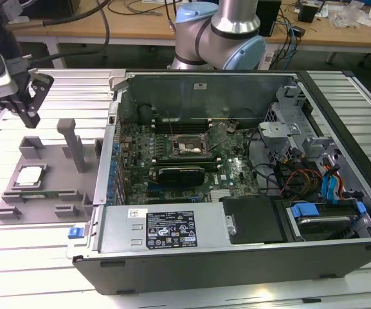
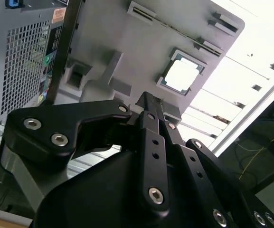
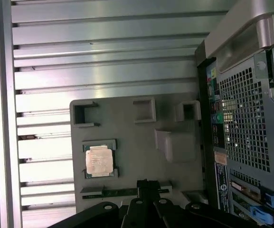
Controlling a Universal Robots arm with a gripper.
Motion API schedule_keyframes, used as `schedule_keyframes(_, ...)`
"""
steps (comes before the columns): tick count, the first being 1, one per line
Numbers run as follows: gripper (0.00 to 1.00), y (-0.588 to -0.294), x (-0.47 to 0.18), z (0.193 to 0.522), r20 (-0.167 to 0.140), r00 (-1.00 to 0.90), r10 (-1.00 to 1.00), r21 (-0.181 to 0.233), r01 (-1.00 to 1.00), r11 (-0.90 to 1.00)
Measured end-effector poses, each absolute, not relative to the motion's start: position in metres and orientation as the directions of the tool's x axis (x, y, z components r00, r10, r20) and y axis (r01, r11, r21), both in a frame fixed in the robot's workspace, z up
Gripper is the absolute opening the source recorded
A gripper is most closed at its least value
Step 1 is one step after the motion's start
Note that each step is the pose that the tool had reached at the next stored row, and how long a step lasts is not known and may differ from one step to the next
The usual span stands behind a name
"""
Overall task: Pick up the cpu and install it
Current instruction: 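Reach for the cpu, then pick up the cpu and move it towards the insertion slot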
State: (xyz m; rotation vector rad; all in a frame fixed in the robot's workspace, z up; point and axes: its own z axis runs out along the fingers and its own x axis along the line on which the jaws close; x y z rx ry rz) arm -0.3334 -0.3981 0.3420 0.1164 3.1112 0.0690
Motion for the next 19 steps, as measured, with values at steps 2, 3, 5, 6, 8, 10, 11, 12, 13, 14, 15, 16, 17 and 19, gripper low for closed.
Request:
schedule_keyframes(2,0.11,-0.397,-0.337,0.336,-0.026,-0.997,0.075,0.045,0.074,0.996)
schedule_keyframes(3,0.11,-0.397,-0.339,0.332,-0.026,-0.997,0.075,0.045,0.074,0.996)
schedule_keyframes(5,0.11,-0.397,-0.342,0.327,-0.025,-0.997,0.075,0.045,0.074,0.996)
schedule_keyframes(6,0.11,-0.397,-0.345,0.324,-0.026,-0.997,0.075,0.045,0.074,0.996)
schedule_keyframes(8,0.11,-0.397,-0.347,0.321,-0.026,-0.997,0.075,0.045,0.074,0.996)
schedule_keyframes(10,0.11,-0.397,-0.35,0.319,-0.026,-0.997,0.075,0.045,0.074,0.996)
schedule_keyframes(11,0.11,-0.397,-0.351,0.317,-0.026,-0.997,0.075,0.045,0.074,0.996)
schedule_keyframes(12,0.11,-0.397,-0.352,0.317,-0.026,-0.997,0.075,0.045,0.074,0.996)
schedule_keyframes(13,0.11,-0.397,-0.352,0.317,-0.026,-0.997,0.075,0.045,0.074,0.996)
schedule_keyframes(14,0.11,-0.397,-0.352,0.317,-0.026,-0.997,0.075,0.045,0.074,0.996)
schedule_keyframes(15,0.11,-0.397,-0.352,0.317,-0.026,-0.997,0.075,0.045,0.074,0.996)
schedule_keyframes(16,0.11,-0.397,-0.352,0.317,-0.026,-0.997,0.075,0.045,0.074,0.996)
schedule_keyframes(17,0.11,-0.397,-0.352,0.317,-0.026,-0.997,0.075,0.045,0.074,0.996)
schedule_keyframes(19,0.11,-0.397,-0.352,0.317,-0.026,-0.997,0.075,0.045,0.074,0.996)
